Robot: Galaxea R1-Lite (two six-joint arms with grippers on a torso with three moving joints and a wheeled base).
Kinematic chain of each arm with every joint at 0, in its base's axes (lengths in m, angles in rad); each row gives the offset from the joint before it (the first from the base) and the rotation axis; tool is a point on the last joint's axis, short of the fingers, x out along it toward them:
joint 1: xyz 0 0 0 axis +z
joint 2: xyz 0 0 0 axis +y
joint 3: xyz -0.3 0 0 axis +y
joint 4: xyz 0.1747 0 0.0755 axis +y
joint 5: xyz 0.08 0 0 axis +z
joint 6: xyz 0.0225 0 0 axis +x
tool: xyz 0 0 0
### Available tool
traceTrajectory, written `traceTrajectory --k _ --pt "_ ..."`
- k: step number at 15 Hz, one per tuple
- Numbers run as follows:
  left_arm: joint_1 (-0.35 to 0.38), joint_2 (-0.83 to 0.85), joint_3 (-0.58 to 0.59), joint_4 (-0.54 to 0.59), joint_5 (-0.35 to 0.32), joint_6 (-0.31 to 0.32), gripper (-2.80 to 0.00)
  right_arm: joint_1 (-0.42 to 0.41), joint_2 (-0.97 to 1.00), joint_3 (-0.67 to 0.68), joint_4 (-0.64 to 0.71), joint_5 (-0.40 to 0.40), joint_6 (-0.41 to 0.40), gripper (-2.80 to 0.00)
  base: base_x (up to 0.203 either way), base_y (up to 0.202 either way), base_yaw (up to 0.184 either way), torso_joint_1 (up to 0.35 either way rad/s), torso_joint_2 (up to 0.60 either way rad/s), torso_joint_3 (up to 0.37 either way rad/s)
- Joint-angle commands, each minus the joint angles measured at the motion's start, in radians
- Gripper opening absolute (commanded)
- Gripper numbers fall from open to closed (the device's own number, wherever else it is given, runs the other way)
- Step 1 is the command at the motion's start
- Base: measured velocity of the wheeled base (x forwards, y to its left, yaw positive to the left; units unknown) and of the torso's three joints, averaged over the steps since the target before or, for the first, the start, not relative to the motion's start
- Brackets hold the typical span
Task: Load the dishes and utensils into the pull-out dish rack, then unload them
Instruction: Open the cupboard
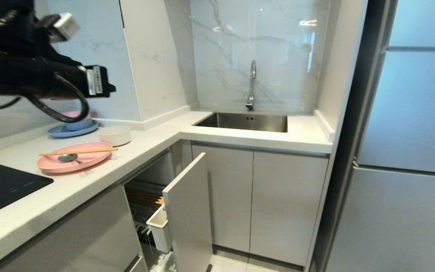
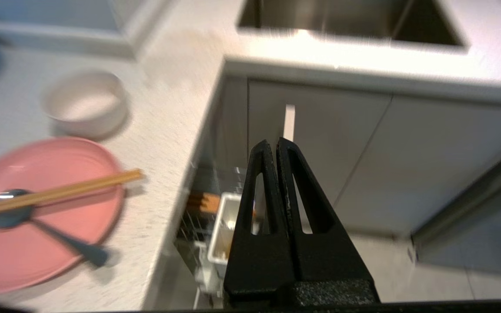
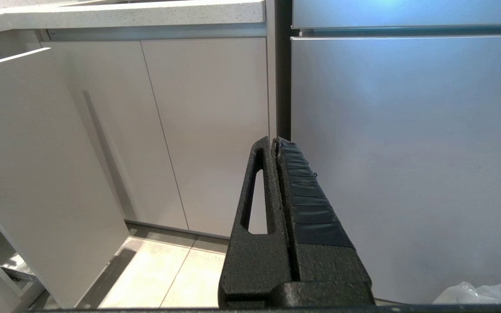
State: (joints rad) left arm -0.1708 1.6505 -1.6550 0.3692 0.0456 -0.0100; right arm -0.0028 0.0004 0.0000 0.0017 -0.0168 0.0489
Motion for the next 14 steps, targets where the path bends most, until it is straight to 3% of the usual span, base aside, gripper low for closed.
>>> traceTrajectory --k 1,4,8,14 --pt "-0.012 0.183 -0.044 0.024 -0.006 0.001 -2.80 0.000 0.000 0.002 0.000 0.000 0.000 -2.80 0.000 0.000 0.000 0.000 0.00 0.000" --pt "-0.019 0.338 -0.107 0.119 -0.046 0.003 -2.80 0.000 0.000 0.002 0.000 0.000 0.000 -2.80 0.000 0.000 0.000 0.000 0.00 0.000" --pt "-0.015 0.486 -0.188 0.192 -0.052 0.004 -2.80 0.000 0.000 0.002 0.000 0.000 0.000 -2.80 0.000 0.000 0.000 0.000 0.00 0.000" --pt "-0.010 0.629 -0.231 0.202 -0.052 0.018 -2.80 0.000 0.000 0.002 0.000 0.000 0.000 -2.80 0.000 0.000 0.000 0.000 0.00 0.000"
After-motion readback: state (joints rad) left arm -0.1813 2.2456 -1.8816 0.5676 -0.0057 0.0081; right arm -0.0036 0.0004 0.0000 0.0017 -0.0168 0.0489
